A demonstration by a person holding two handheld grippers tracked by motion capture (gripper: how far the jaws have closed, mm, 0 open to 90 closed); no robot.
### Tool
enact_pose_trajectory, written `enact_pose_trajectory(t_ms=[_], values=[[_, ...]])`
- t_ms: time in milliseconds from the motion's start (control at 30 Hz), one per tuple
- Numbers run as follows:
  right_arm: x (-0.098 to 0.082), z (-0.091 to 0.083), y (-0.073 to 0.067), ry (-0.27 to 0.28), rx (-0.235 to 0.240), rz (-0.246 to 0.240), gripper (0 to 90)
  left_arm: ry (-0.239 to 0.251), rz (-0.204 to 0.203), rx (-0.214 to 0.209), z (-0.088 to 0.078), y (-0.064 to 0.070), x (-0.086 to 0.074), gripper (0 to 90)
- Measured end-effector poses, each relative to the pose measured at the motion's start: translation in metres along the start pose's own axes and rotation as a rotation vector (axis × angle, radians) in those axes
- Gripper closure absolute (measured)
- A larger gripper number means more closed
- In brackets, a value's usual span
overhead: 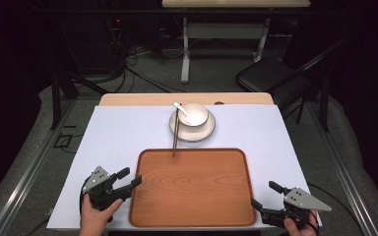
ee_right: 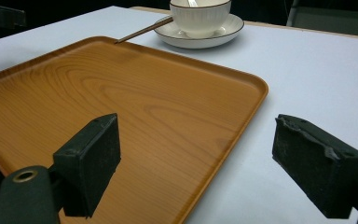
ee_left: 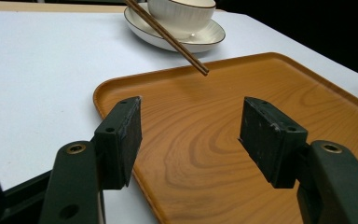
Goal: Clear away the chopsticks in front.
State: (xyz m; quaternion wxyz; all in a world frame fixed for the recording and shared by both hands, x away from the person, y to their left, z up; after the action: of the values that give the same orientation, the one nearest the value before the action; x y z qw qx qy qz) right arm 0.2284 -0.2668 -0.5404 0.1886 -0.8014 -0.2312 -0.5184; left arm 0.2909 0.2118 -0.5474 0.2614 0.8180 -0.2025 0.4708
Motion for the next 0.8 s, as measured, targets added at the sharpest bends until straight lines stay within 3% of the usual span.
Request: enact_pose_trajectory(t_ms=[67,133,800], values=[[0.0,0.0,0.0,0.002,-0.001,0.001,14.4,-0.029,-0.013,0.0,0.004,-0.003,0.003,37.3],[0.0,0.0,0.0,0.002,0.0,0.003,14.4,-0.048,-0.052,-0.021,0.008,-0.005,0.007,36.6],[0.0,0.0,0.0,0.007,0.0,0.01,14.4,-0.136,-0.155,-0.009,0.055,-0.03,0.056,40.2]])
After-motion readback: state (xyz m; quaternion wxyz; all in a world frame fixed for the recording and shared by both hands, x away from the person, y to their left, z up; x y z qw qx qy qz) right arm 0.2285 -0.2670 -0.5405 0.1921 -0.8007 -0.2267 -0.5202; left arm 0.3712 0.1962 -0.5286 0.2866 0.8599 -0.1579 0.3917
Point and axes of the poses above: each handheld gripper's, and its own axes: z roughly forward along the jaws, x roughly out of its top, y roughly to its right, the point moved 3 cm from there along z, roughly forward along the jaws, and after that the axes turned 2 degrees about -y, right-handed, at the moved point
